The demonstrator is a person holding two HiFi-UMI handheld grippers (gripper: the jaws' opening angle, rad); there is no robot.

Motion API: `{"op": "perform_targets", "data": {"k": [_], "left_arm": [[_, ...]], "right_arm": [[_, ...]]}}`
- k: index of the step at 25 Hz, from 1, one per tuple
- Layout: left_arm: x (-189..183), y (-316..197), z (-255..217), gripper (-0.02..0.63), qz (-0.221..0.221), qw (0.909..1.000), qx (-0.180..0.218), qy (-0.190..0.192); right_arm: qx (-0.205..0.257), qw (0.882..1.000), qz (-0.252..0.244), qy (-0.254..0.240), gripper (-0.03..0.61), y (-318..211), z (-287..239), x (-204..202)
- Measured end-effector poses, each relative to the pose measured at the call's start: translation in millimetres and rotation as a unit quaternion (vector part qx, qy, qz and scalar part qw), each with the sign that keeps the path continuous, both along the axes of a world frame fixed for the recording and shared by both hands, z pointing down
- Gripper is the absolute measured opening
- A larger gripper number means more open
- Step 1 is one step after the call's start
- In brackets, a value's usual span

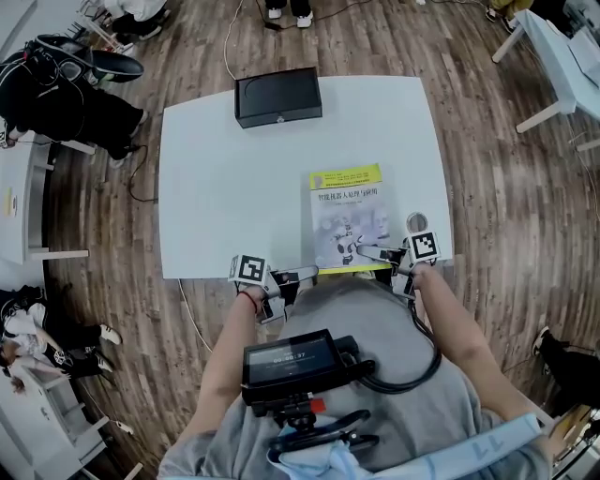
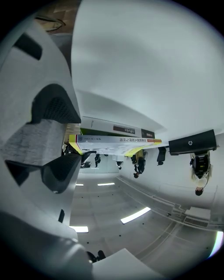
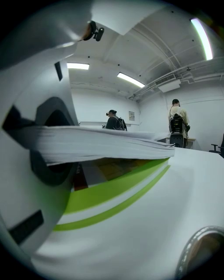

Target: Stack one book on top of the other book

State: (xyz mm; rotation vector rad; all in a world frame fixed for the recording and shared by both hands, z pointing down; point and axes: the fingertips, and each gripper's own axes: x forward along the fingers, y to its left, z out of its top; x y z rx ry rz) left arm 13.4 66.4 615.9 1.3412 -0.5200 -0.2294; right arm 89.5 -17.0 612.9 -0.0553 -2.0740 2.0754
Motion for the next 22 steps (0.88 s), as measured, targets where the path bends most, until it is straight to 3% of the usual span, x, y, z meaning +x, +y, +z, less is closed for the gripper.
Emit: {"op": "perform_targets", "data": {"k": [4,8,13,22], "left_arm": [[10,1,6,0.212,-0.005,0.9999,-0.009,0.012],[13,-2,8,0.208,-0.044,0.9983,-0.014,0.035],[14,-9,1,0.106,-0.091,0.9935,-0.007,0.068],[14,-6,5,0.075,-0.07,0.9963,0.004,0.05]], "right_arm": [[-0.006,1.0,0.0,0.012,0.08,1,5,2],[-0.005,1.0,-0.003,0.012,0.08,-1,3,3],[-0.012,1.0,-0.001,0.009,0.08,0,1,1],[-0.018,1.0,-0.005,0.012,0.081,0,3,2]]}}
